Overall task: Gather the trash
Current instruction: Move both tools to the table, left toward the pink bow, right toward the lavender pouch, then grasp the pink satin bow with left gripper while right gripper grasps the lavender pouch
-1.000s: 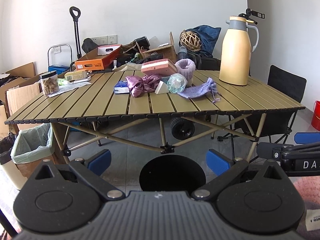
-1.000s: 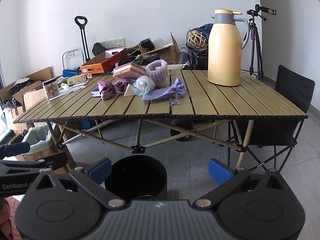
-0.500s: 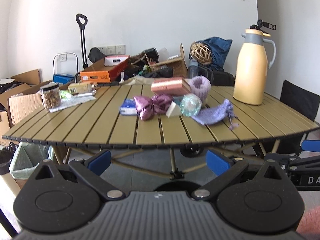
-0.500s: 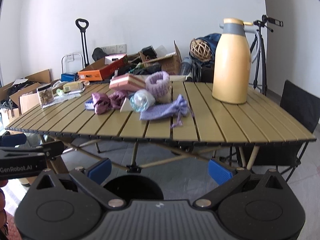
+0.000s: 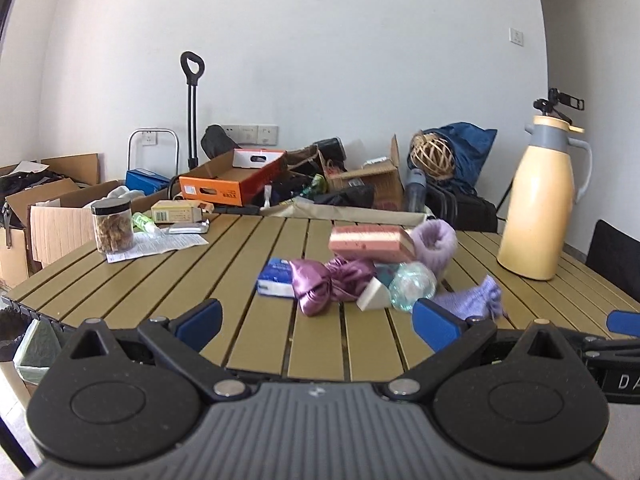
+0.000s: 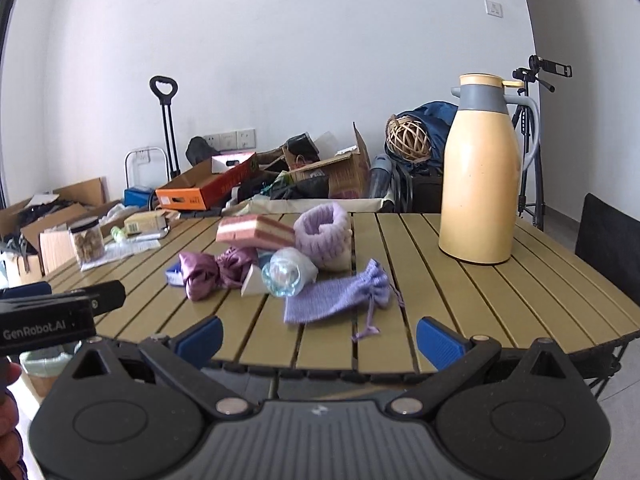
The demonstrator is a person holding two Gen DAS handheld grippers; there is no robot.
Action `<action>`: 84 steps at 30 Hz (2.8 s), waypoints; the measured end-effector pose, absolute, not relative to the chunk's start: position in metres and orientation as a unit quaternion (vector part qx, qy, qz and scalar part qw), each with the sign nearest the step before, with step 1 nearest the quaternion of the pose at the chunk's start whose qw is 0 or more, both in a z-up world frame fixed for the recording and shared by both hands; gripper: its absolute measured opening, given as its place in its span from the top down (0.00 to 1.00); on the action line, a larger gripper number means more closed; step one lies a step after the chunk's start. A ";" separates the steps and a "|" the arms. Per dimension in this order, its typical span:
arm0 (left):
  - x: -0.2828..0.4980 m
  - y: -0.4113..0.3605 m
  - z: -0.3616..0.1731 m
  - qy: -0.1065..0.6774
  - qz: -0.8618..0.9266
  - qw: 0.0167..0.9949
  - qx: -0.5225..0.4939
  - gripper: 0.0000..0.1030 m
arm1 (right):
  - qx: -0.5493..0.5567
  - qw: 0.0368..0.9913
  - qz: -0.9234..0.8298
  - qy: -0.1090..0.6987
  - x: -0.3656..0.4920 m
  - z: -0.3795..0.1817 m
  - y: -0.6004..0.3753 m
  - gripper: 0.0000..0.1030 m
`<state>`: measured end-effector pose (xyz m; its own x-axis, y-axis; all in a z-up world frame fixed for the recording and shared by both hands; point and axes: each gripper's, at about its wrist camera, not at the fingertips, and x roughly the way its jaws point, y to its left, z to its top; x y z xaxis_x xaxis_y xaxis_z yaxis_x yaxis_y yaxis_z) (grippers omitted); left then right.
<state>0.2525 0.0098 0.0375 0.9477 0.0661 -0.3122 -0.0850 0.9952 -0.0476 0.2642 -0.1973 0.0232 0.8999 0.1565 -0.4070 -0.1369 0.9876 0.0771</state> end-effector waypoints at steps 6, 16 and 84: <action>0.281 0.017 0.041 0.148 0.057 0.987 -0.035 0.00 | 0.011 0.976 0.074 0.203 0.297 0.018 -0.183 0.00; 0.329 0.021 0.040 0.152 0.067 0.985 -0.053 0.00 | -0.004 0.979 0.056 0.194 0.359 0.009 -0.167 0.00; 0.452 0.025 -0.019 0.236 0.061 0.967 -0.074 0.72 | 0.088 0.979 -0.042 0.180 0.427 -0.048 -0.245 0.67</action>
